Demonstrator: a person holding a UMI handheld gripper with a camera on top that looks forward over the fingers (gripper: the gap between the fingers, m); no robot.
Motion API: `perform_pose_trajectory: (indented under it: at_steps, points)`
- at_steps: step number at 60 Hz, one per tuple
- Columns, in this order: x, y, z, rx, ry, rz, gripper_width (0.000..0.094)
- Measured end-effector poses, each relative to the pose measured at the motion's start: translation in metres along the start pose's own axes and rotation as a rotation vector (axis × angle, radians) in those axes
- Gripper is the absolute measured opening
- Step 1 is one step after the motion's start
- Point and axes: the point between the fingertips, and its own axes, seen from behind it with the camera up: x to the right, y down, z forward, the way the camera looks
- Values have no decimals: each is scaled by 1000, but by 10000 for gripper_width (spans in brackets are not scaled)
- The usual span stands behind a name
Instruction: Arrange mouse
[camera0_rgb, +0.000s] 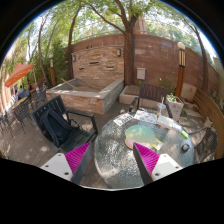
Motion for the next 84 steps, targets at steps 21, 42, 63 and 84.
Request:
perform_pose_trajectory:
  at_steps: [21,42,63,84]
  points:
    - [181,126,26,-168,176,90,860]
    - [426,197,108,-180,351,147,851]
    - [541,193,222,-171,347,253,864]
    - [567,168,274,-141,409,247,516]
